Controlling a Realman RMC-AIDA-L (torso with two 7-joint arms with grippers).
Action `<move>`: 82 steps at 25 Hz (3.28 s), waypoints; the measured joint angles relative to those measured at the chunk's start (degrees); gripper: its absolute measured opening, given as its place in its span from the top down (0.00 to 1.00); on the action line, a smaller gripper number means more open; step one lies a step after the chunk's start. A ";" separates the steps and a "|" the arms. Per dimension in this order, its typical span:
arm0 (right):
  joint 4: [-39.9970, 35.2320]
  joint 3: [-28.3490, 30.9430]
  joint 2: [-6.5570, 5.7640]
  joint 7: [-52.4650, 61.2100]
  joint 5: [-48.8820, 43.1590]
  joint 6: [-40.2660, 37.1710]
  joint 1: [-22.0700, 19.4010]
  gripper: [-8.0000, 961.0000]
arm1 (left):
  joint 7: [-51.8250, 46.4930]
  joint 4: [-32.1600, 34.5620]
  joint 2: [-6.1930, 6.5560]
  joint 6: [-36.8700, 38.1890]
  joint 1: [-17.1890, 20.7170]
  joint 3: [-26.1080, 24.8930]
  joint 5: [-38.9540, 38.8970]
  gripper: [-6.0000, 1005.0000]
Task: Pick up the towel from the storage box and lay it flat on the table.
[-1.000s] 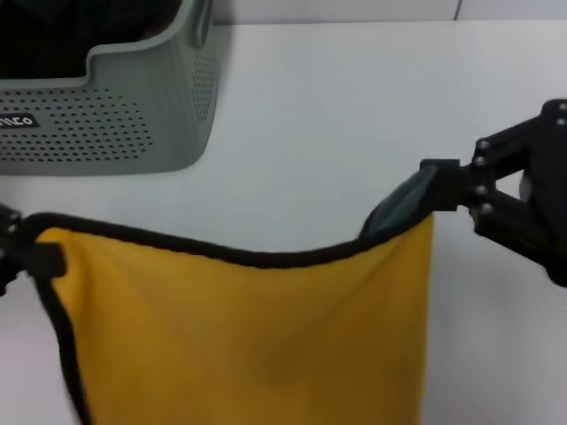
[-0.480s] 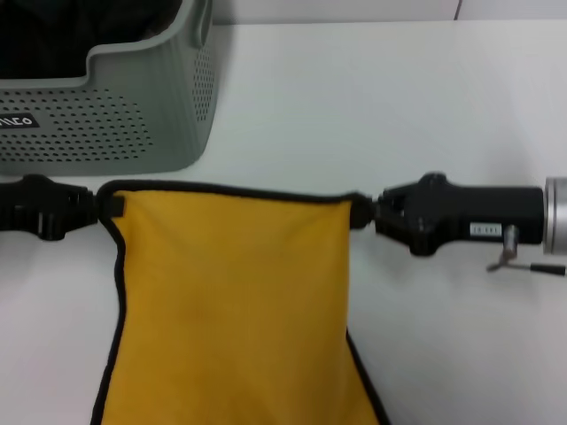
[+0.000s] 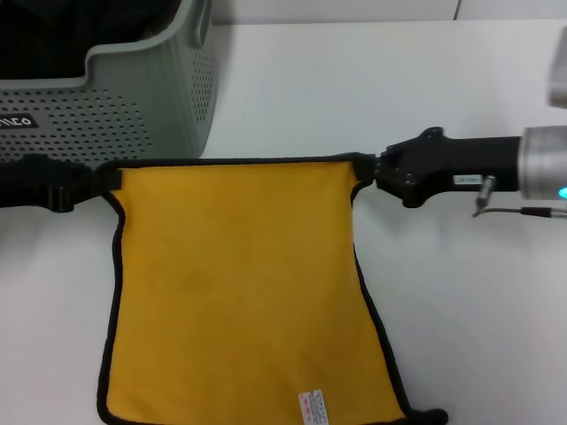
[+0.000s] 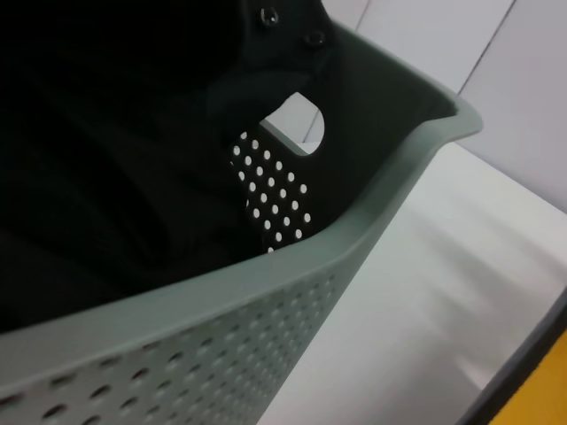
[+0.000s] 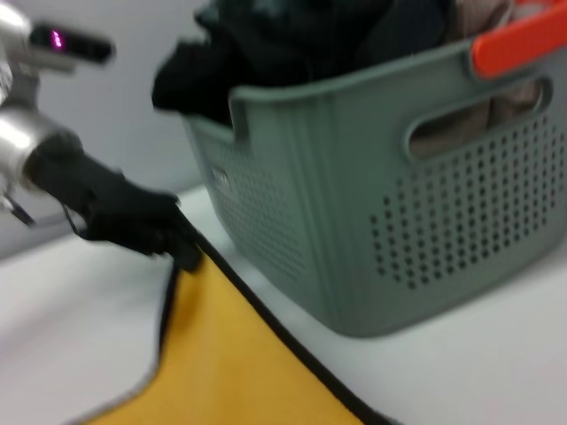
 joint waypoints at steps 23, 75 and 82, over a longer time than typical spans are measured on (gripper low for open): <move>2.69 -5.26 0.26 -0.25 -7.23 14.44 8.50 0.96 | 0.18 -0.78 -2.76 -9.62 -1.12 0.15 1.33 0.90; -1.06 -2.75 0.11 -22.95 20.67 -28.73 -8.83 0.08 | 33.04 -4.39 -3.38 26.90 7.60 5.53 -18.65 0.34; -0.26 -2.77 0.20 -22.96 20.69 -28.41 -8.09 0.08 | 31.58 -4.39 -3.47 26.89 7.40 5.21 -18.66 0.34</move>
